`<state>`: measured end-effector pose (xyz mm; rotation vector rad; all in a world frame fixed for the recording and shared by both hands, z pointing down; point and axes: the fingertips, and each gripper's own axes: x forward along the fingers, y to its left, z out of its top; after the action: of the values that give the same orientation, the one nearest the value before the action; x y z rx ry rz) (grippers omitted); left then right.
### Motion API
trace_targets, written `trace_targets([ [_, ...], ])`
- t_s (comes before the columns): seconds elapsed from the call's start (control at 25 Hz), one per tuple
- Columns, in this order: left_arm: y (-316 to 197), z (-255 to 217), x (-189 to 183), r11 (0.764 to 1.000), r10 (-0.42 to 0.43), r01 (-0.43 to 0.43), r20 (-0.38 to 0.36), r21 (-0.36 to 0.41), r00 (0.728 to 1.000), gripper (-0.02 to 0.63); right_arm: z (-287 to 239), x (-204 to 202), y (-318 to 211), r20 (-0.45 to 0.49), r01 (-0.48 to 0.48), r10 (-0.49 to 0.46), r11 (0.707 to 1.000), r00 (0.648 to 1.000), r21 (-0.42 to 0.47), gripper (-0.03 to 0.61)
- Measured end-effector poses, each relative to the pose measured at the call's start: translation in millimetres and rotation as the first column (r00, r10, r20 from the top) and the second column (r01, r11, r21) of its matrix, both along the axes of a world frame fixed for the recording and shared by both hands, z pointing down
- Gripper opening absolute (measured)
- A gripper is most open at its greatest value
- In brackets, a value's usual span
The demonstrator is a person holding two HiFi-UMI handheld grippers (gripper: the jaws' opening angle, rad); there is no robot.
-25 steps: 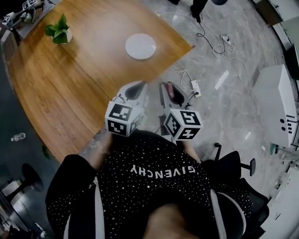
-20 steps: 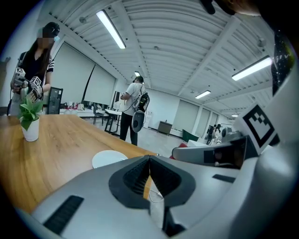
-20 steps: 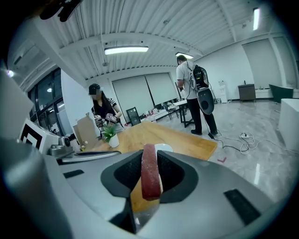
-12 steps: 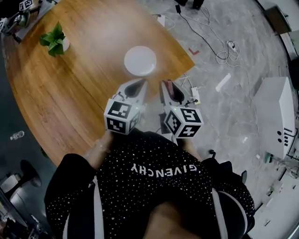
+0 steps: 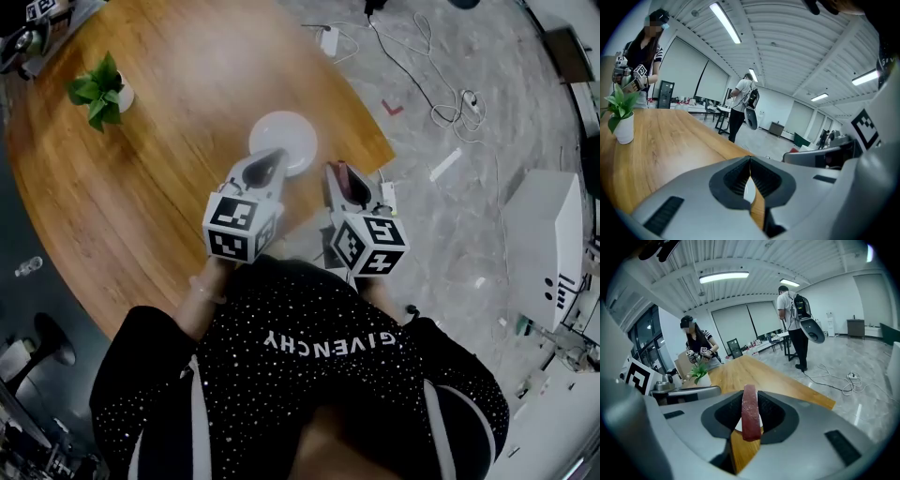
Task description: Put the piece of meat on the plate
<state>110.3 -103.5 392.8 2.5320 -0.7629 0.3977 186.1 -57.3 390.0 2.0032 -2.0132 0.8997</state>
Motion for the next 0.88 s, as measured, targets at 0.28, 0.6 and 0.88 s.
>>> trace_targets([
  [0.28,-19.3,20.6,-10.9,0.996,-0.074,0.075,0.018,-0.048,0.997,0.009,13.4,-4.5,-28.0,0.044,0.062,-0.060,0.997,0.997,-0.040,0.097],
  [0.6,-35.2,41.8,-20.4,0.987,-0.137,0.141,0.055,-0.077,0.989,0.009,24.2,-15.4,-61.1,0.169,0.128,-0.114,0.989,0.979,-0.072,0.097],
  [0.88,-48.0,60.2,-26.9,0.980,-0.188,0.191,0.063,-0.047,0.980,0.009,49.6,-21.5,-84.6,0.193,0.189,-0.163,0.974,0.968,-0.126,0.097],
])
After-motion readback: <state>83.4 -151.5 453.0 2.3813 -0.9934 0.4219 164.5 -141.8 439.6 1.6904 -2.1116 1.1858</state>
